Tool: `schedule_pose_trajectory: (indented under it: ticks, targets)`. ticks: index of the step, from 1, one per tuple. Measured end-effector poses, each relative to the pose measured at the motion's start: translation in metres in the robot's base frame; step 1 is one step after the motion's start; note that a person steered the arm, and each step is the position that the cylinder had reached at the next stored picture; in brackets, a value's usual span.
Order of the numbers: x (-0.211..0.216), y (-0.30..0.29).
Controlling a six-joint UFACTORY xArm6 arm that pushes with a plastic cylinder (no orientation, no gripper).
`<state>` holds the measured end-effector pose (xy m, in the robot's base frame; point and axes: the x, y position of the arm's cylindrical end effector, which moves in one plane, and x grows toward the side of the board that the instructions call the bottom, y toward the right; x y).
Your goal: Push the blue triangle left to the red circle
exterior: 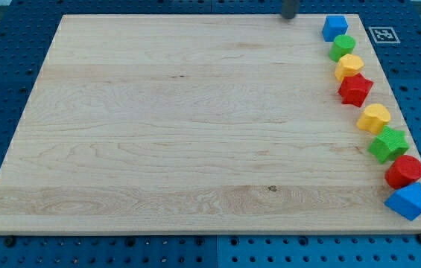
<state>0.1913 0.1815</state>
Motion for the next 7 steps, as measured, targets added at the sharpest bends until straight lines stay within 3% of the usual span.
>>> schedule_pose_trajectory:
  ticks: [2,4,5,7]
  targets:
    - [0.023,0.102]
    - [0.106,0.164]
    - [0.154,0.163]
    - [0.336,0.152]
